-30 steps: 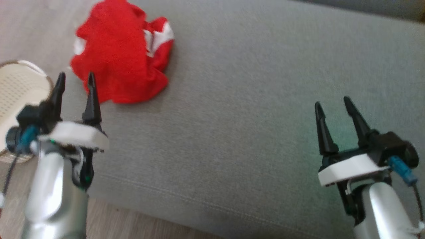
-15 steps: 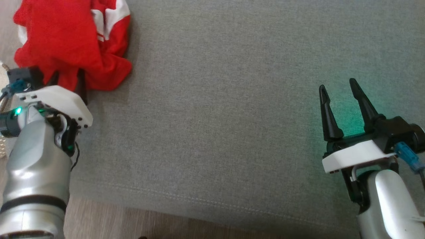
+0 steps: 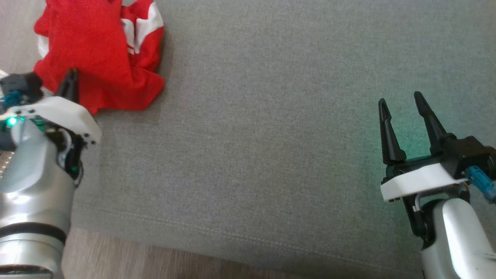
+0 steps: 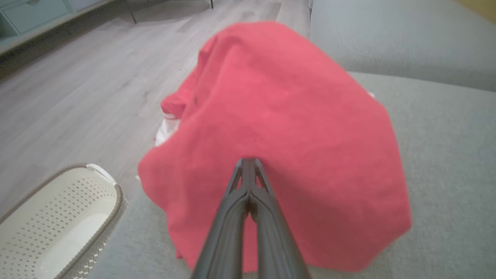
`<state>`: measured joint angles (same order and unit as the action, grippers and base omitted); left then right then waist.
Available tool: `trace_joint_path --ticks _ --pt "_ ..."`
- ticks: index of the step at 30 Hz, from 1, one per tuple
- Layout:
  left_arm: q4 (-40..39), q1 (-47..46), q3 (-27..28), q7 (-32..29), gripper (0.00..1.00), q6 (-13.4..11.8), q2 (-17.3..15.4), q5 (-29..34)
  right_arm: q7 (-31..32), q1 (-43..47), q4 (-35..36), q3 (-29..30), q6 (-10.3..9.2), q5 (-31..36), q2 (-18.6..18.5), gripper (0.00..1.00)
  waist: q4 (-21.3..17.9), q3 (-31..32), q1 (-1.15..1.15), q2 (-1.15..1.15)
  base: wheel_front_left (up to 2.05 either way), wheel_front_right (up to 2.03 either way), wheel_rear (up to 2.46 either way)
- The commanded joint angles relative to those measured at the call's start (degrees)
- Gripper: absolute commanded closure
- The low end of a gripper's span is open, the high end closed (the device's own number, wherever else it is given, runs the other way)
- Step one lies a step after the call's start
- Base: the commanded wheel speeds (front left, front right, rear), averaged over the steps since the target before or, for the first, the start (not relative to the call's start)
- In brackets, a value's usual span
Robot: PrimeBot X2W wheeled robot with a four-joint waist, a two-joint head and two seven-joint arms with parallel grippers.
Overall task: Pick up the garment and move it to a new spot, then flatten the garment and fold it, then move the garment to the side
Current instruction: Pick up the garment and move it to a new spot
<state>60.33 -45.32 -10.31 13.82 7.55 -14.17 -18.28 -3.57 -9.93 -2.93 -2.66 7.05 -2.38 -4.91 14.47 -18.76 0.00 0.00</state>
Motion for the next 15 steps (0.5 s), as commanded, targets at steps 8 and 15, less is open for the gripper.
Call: trace_joint_path --ticks 8,15 --pt "-19.00 7.76 7.48 1.16 0.69 -2.47 -4.49 0.10 -1.66 1.60 0.86 -0.28 0.44 -0.73 0.93 0.00 1.12 6.11 0.00 0.00 0.00 0.00 0.00" --pt "-32.53 20.02 11.24 1.17 0.00 -4.47 -1.18 1.86 -2.46 3.27 0.09 0.00 0.44 -1.40 1.51 0.00 1.84 10.54 0.00 0.00 0.00 0.00 0.00"
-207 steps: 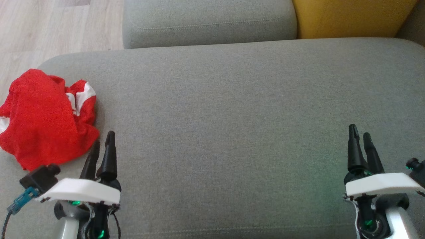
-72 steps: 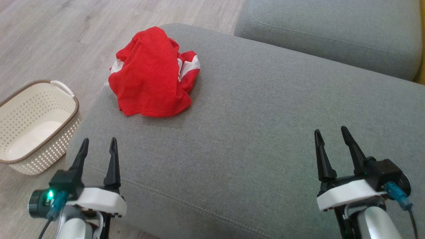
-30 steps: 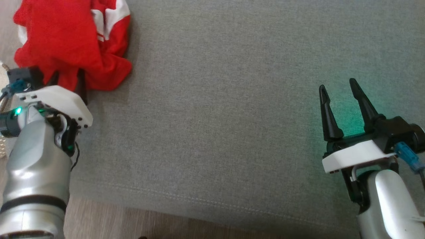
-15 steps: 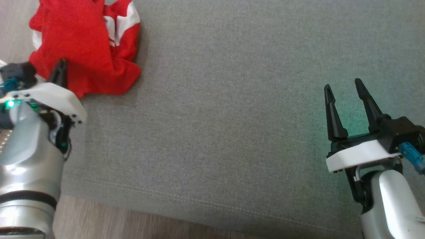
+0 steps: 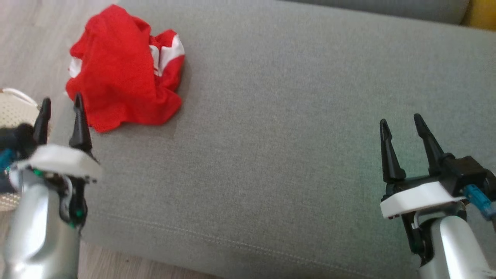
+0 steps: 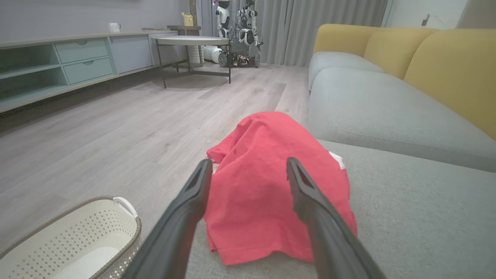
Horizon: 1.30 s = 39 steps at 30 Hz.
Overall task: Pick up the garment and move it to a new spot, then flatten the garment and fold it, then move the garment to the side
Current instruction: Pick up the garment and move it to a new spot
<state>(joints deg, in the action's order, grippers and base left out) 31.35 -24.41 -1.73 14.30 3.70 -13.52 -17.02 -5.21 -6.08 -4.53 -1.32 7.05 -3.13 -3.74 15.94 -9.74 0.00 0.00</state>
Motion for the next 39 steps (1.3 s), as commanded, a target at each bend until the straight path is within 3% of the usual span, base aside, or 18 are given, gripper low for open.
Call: trace_joint_path --ticks 1,9,18,39 --pt "-5.48 0.99 3.04 0.69 0.00 -0.88 -1.34 0.99 -0.93 -0.30 1.56 -1.42 0.44 -0.76 0.41 0.00 0.39 2.16 0.00 0.00 0.00 0.00 0.00" --pt "-17.14 13.48 4.98 0.69 0.00 -2.23 1.89 3.43 -1.55 2.05 0.79 -1.36 0.44 -1.54 0.70 0.00 1.09 5.89 0.00 0.00 0.00 0.00 0.00" --pt "-21.34 23.83 4.62 0.70 0.00 -2.73 3.77 4.50 -2.00 5.43 0.59 -1.54 0.44 -2.53 0.83 0.00 1.46 9.63 0.00 0.00 0.00 0.00 0.00" --pt "-21.92 24.11 3.83 0.35 0.00 -3.34 3.42 3.46 -2.04 6.00 1.09 -1.60 0.44 -3.78 0.86 0.00 1.67 9.31 0.00 0.00 0.00 0.00 0.00"
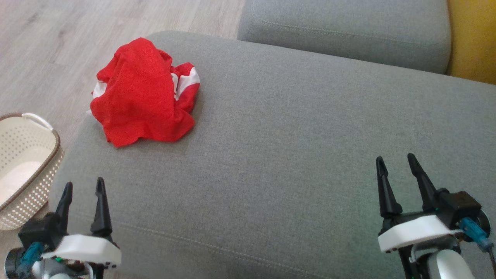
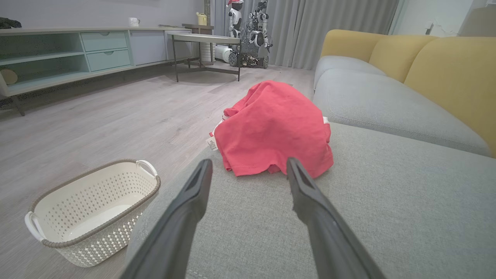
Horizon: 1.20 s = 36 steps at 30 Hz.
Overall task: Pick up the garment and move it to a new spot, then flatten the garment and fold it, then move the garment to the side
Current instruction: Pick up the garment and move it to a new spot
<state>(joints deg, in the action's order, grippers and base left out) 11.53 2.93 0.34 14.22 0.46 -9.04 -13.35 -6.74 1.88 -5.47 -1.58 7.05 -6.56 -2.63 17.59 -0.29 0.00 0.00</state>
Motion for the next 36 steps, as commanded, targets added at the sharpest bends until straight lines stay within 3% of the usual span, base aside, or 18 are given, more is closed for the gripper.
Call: trace_joint_path --ticks 1,8,12,16,23,31,32,33,36 --pt "-2.15 -3.68 1.85 0.43 0.00 0.04 -1.25 -0.39 -0.43 -2.09 2.15 -1.34 0.44 -0.32 -0.25 0.00 0.02 -0.52 0.00 0.00 0.00 0.00 0.00" --pt "-1.55 -11.82 1.78 -0.60 0.00 1.95 -3.10 -1.75 0.97 -4.84 3.97 -1.59 0.44 1.14 -0.25 0.00 -0.72 -5.57 0.00 0.00 0.00 0.00 0.00" --pt "3.44 -20.16 1.68 -2.62 0.00 3.47 -5.37 -2.76 2.25 -7.41 5.20 -2.53 0.44 2.51 -0.25 0.00 -2.44 -10.28 0.00 0.00 0.00 0.00 0.00" --pt "12.97 -29.57 1.55 -5.31 0.00 5.00 -6.58 -5.46 3.32 -9.69 6.06 -3.49 0.44 3.72 -0.29 0.00 -4.25 -14.84 0.00 0.00 0.00 0.00 0.00" --pt "36.36 -43.77 2.47 -9.27 0.00 6.36 -9.21 -10.29 3.87 -12.78 6.29 -4.99 0.44 4.25 -0.53 0.00 -8.12 -19.93 0.00 0.00 0.00 0.00 0.00" --pt "49.06 -51.04 -1.25 -15.81 0.00 6.99 -10.45 -13.21 4.18 -13.59 6.85 -4.63 0.44 4.65 -0.76 0.00 -8.90 -22.28 0.00 0.00 0.00 0.00 0.00" --pt "49.42 -51.51 -2.08 -16.06 0.40 7.00 -10.59 -13.64 4.21 -13.74 6.86 -4.71 0.44 4.67 -0.75 0.00 -8.92 -22.43 0.00 0.00 0.00 0.00 0.00" --pt "49.66 -51.85 -2.99 -16.29 1.00 7.00 -10.71 -14.10 4.23 -13.88 6.85 -4.78 0.44 4.68 -0.74 0.00 -8.90 -22.53 0.00 0.00 0.00 0.00 0.00" --pt "49.66 -52.30 -5.27 -16.84 1.00 7.01 -10.83 -16.70 4.34 -14.20 6.78 -4.76 0.44 4.65 -0.72 0.00 -8.60 -22.70 0.00 0.00 0.00 0.00 0.00"
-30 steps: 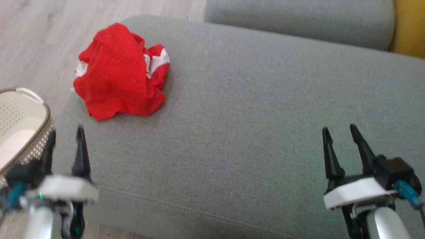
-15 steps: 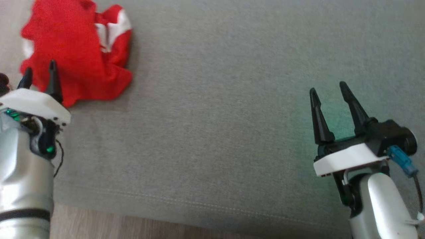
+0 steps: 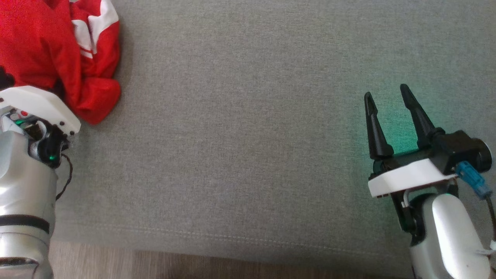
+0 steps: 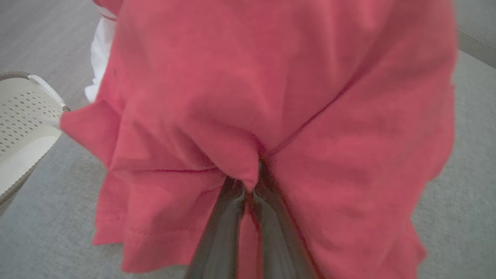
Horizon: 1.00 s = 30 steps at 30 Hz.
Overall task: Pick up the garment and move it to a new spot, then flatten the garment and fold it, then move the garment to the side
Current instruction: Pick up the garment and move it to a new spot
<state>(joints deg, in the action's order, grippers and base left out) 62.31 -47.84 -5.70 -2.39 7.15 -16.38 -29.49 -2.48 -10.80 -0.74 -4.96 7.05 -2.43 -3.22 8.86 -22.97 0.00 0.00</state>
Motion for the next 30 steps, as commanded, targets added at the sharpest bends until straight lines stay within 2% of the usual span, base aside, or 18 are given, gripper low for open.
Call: trace_joint_path --ticks 1,4,7,10,16,25,30 --pt "-1.42 -1.55 -0.05 -0.02 1.00 0.32 -3.91 -1.33 0.11 -1.61 2.03 -1.36 0.44 0.48 -0.12 0.00 0.25 -0.04 0.00 0.00 0.00 0.00 0.00" --pt "-2.70 -1.58 -2.45 3.33 1.00 0.33 -5.82 -2.35 0.13 -1.61 1.81 -1.15 0.44 0.40 -0.10 0.00 0.73 0.46 0.00 0.00 0.00 0.00 0.00" --pt "-4.25 -1.81 -4.07 10.27 1.00 0.33 -7.76 -2.25 -0.02 -1.22 1.47 -0.82 0.44 0.24 -0.07 0.00 1.34 1.73 0.00 0.00 0.00 0.00 0.00" --pt "-6.19 -1.78 -3.94 15.44 1.00 0.33 -8.10 -3.79 -0.38 -0.57 0.90 -0.84 0.44 -0.18 0.00 0.00 2.07 3.79 0.00 0.00 0.00 0.00 0.00" --pt "-13.16 0.20 -1.87 17.32 1.00 -0.20 -9.83 -2.25 -1.54 0.36 -0.35 -1.14 0.44 -1.37 0.16 0.00 2.77 7.75 0.00 0.00 0.00 0.00 0.00" --pt "-39.88 17.21 7.47 17.37 1.00 -5.44 -9.02 5.22 -3.37 3.69 -1.73 0.23 0.44 -3.52 0.32 0.00 2.36 14.50 0.00 0.00 0.00 0.00 0.00" --pt "-52.40 29.16 7.86 17.38 1.00 -7.92 -7.12 7.68 -3.67 6.95 -1.21 1.52 0.44 -4.86 0.33 0.00 2.27 17.43 0.00 0.00 0.00 0.00 0.00"
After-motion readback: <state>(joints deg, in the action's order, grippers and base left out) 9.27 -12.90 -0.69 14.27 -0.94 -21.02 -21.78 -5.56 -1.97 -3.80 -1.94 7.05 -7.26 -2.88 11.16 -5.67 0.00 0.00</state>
